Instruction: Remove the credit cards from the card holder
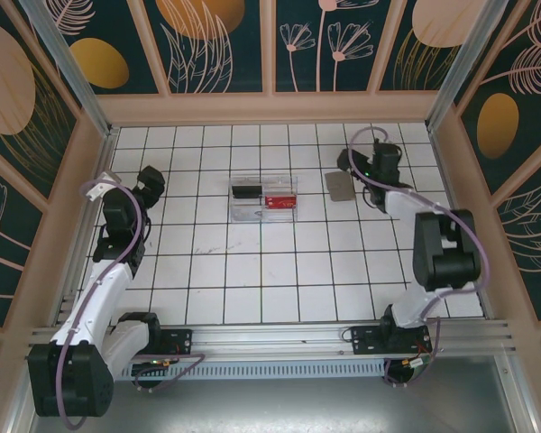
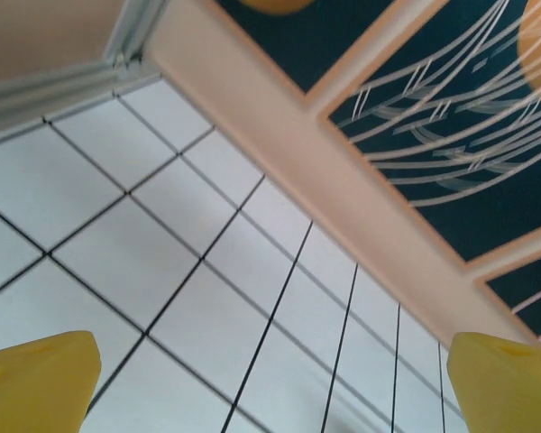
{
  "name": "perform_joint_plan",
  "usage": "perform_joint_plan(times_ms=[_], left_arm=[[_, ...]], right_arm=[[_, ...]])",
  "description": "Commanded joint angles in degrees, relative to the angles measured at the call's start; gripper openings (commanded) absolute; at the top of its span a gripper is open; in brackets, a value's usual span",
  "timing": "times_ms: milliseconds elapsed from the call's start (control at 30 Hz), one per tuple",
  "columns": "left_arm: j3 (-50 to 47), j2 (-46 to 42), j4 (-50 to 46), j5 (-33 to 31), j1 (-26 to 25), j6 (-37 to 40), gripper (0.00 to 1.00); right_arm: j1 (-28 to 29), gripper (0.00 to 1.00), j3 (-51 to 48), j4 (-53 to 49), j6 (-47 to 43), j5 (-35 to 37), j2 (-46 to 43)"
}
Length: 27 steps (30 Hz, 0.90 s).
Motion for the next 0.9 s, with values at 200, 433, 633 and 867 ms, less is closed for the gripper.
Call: perform_joint_plan(times_ms=[200,433,633,867], left_arm=[[1.37,0.34,-5.61,8.82,0.16,-1.06,0.98],[1.41,2.3,-4.92,14.21,0.08,0.13,0.99],[1.59,2.51,-4.75,15.03,-0.02,0.1,0.99],[1.41,3.31,-4.6,15.51,-0.11,0.27,0.99]], right_arm=[[1.67,0.99,21.27,-17.22,-1.25,4.59,17.28],[2.67,0.89,25.59,-20.57,-2.34,4.88,23.45],[5.74,0.78,26.58,-22.67,-4.41,6.29,24.95],[9.52,0.73,21.97,-22.71,-5.25,10.78,23.17]])
